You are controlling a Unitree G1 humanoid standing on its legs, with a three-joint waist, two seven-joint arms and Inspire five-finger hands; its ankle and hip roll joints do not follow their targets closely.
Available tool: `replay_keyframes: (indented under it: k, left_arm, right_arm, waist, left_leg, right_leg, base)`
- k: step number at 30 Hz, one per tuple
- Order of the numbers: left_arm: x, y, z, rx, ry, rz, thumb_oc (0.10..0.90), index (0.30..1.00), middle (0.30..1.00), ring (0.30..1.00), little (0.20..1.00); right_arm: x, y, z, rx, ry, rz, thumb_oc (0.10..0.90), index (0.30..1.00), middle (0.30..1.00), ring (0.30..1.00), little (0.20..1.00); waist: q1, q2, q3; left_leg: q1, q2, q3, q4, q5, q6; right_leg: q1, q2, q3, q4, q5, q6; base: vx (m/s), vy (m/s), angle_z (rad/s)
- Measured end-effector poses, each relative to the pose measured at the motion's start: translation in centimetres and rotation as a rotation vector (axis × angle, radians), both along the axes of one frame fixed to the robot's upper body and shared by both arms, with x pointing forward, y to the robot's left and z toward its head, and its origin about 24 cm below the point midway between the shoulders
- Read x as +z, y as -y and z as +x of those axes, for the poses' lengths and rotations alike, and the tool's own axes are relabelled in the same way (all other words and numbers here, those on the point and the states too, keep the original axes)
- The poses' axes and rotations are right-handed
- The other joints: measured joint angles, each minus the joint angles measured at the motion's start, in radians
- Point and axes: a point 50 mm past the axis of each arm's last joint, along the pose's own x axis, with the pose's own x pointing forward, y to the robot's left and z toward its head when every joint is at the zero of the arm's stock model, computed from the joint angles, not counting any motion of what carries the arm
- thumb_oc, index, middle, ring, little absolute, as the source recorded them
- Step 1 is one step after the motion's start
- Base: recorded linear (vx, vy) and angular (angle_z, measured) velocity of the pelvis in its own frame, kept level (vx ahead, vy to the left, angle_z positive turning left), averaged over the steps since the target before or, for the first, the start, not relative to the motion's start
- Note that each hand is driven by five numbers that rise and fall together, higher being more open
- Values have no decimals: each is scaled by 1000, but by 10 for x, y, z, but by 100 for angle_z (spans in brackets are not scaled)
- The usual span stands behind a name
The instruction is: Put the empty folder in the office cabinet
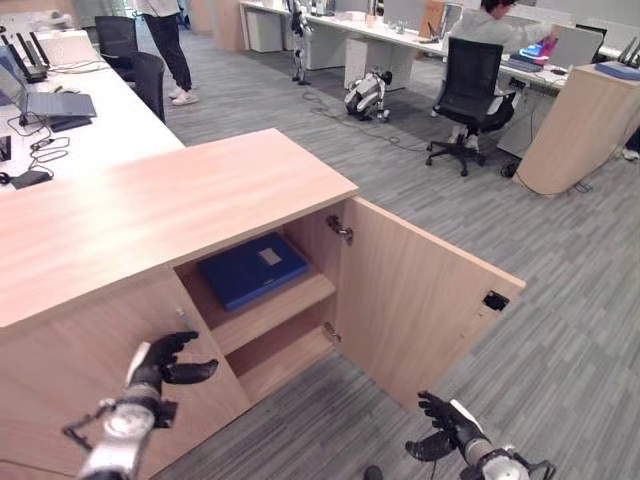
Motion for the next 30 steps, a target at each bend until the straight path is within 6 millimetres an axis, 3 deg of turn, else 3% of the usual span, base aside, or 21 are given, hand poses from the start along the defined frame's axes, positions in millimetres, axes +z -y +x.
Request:
replay_keyframes:
  k: [2,4,5,6,8,9,11,12,13,14,15,16,18,22,25,27,28,29,30]
  left_arm:
    - [-6,24,-2,-91,-4,-57,800,900,900,900,900]
    - [-12,56,-4,-205,-6,-141,800,900,900,900,900]
    - [-16,68,-4,-237,-15,-176,800,900,900,900,900]
    - [-20,83,-6,-312,-37,-215,800,900,900,900,900]
    - [-24,97,-7,-333,-39,-274,800,900,900,900,900]
    - [-25,99,-8,-345,-43,-288,800,900,900,900,900]
    - [-25,95,-8,-359,-53,-277,800,900,900,900,900]
    - [-26,92,-9,-358,-63,-273,800,900,900,900,900]
    - [-28,90,-9,-354,-71,-268,800,900,900,900,900]
    - [-29,87,-11,-347,-81,-263,800,900,900,900,900]
    - [-34,91,-13,-343,-99,-286,800,900,900,900,900]
    - [-40,97,-21,-334,-120,-316,800,900,900,900,900]
    - [-48,101,-32,-327,-156,-342,800,900,900,900,900]
    - [-49,103,-31,-335,-164,-353,800,900,900,900,900]
    - [-59,94,-30,-296,-212,-338,800,900,900,900,900]
    - [-72,83,-47,-214,-294,-339,800,900,900,900,900]
    - [-78,81,-50,-170,-316,-343,800,900,900,900,900]
    - [-81,81,-55,-151,-332,-342,800,900,900,900,900]
    - [-84,84,-59,-151,-355,-351,800,900,900,900,900]
  right_arm:
    - [0,-2,5,-13,10,5,800,900,900,900,900]
    - [2,-9,15,-18,35,22,800,900,900,900,900]
    - [3,-8,18,-26,41,24,800,900,900,900,900]
    - [5,-8,24,-34,56,21,800,900,900,900,900]
    - [7,-6,28,-48,72,16,800,900,900,900,900]
    - [8,-7,30,-55,77,14,800,900,900,900,900]
    - [6,-6,29,-68,68,14,800,900,900,900,900]
    - [3,-6,24,-74,56,11,800,900,900,900,900]
    - [2,-5,19,-79,47,10,800,900,900,900,900]
    - [0,-4,16,-83,35,8,800,900,900,900,900]
    - [-3,3,10,-92,12,-14,800,900,900,900,900]
    - [-6,14,0,-104,-25,-45,800,900,900,900,900]
    - [-5,28,-2,-108,-35,-84,800,900,900,900,900]
    - [2,45,1,-137,-17,-117,800,900,900,900,900]
    - [4,50,2,-158,-11,-121,800,900,900,900,900]
    - [3,47,3,-163,-10,-107,800,900,900,900,900]
    - [2,48,3,-165,-14,-110,800,900,900,900,900]
    - [3,48,5,-163,-8,-112,800,900,900,900,900]
    - [4,51,5,-169,-5,-116,800,900,900,900,900]
  waist:
    - [18,16,10]
    - [28,13,25]
    - [26,17,31]
    - [21,47,52]
    - [12,59,58]
    - [6,54,57]
    - [0,50,56]
    - [-6,45,54]
    - [-6,36,48]
    - [-3,31,47]
    - [-30,53,47]
    - [-22,83,44]
    - [-26,118,34]
    - [-53,148,29]
    - [-57,125,31]
    - [-55,108,35]
    - [-47,94,41]
    - [-46,78,50]
    - [-50,81,49]
  left_leg:
    - [-6,7,17,1,2,11]
    - [-2,-9,37,3,-9,20]
    - [6,-9,39,3,-16,20]
    - [17,11,65,0,-12,22]
    - [25,13,94,0,-19,17]
    - [26,8,107,5,-19,15]
    - [25,17,116,4,-25,8]
    - [25,18,111,8,-9,-15]
    - [29,20,114,8,-7,-22]
    - [31,19,112,8,-4,-27]
    - [38,39,97,5,4,-46]
    - [51,64,84,12,9,-53]
    - [57,107,84,29,15,-57]
    - [55,157,63,54,24,-71]
    - [-3,205,42,205,47,-109]
    - [-45,237,-58,329,115,-207]
    - [-116,245,-151,436,164,-265]
    - [-139,243,-167,479,173,-274]
    - [-147,236,-165,471,141,-270]
  right_leg:
    - [-5,-19,-69,23,-29,34]
    - [-81,-70,-130,178,-26,76]
    - [-105,-78,-130,220,-17,75]
    - [-107,-90,-139,239,-32,114]
    - [-99,-167,-256,270,-66,109]
    - [-98,-227,-267,272,-65,112]
    - [-47,-288,-308,161,-48,120]
    - [-26,-289,-285,121,-30,137]
    - [-10,-282,-273,91,-1,128]
    - [0,-271,-253,69,67,89]
    - [17,-247,-256,55,90,85]
    - [42,-204,-251,16,86,86]
    - [53,-147,-221,-31,96,62]
    - [48,-100,-205,-31,74,42]
    - [38,-87,-205,-34,54,18]
    - [42,-71,-197,-38,37,-5]
    - [47,-78,-182,-39,32,-21]
    - [47,-81,-173,-38,43,-51]
    - [46,-81,-169,-39,41,-65]
  base:
    - [-88,39,-13]
    - [-48,-7,-30]
    - [-1,-115,-36]
    - [71,-210,-33]
    - [43,-278,-45]
    - [44,-182,-49]
    - [17,-207,-33]
    - [1,-253,-12]
    - [114,-246,-6]
    - [115,-247,11]
    - [126,-351,1]
    - [66,-249,-11]
    - [56,-250,-62]
    - [45,-214,-31]
    - [87,-242,-36]
    - [68,-172,-57]
    - [30,-10,-27]
    - [58,10,-26]
    - [79,59,-13]
